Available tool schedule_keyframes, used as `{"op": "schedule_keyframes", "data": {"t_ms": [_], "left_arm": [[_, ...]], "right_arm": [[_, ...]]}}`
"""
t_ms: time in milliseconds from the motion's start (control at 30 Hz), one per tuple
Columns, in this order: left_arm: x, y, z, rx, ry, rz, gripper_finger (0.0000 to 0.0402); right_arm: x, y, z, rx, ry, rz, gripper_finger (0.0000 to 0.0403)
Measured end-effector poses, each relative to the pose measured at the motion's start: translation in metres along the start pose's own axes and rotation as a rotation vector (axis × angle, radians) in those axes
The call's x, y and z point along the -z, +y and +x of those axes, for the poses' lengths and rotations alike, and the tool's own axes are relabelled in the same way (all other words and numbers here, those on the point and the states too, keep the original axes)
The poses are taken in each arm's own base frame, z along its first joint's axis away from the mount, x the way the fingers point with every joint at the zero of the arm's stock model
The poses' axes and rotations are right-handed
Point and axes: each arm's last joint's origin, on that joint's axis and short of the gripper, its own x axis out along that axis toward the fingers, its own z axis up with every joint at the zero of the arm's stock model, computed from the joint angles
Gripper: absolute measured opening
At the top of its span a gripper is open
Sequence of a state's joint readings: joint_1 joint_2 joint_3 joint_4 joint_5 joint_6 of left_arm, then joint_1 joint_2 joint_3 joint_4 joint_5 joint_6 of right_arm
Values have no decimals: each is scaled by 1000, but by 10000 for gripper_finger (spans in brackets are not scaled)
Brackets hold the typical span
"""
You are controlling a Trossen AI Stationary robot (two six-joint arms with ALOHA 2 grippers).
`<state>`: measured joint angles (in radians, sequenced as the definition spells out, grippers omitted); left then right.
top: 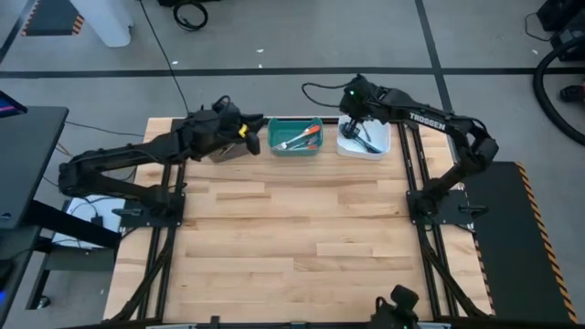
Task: Sort silverware by color (type)
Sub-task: Put the blue fork into the white bin, then return to Home Position
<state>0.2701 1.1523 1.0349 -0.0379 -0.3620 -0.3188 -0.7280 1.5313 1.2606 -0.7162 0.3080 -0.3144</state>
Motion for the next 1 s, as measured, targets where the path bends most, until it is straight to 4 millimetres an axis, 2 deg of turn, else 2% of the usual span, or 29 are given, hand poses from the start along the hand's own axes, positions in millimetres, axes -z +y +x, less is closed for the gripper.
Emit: {"op": "schedule_keyframes", "data": {"t_ms": [133,300,400,500,667,767,1000], "left_arm": [[-3,7,-6,-27,12,5,93],[-3,15,-6,-61,30,10,93],[-1,20,-10,-89,74,25,93],[-1,23,-17,-103,105,30,93],[-5,26,-41,-116,107,42,93],[0,28,-60,-122,67,43,93],[41,44,-104,-57,16,18,93]], "right_arm": [[10,-1,19,-52,130,-59,19],[15,3,39,-58,224,-81,61],[15,4,43,-49,239,-85,84],[15,4,40,-49,228,-19,98],[12,1,20,-201,128,241,101],[8,-1,-1,-318,16,341,101],[-3,3,-70,-341,-298,378,100]]}}
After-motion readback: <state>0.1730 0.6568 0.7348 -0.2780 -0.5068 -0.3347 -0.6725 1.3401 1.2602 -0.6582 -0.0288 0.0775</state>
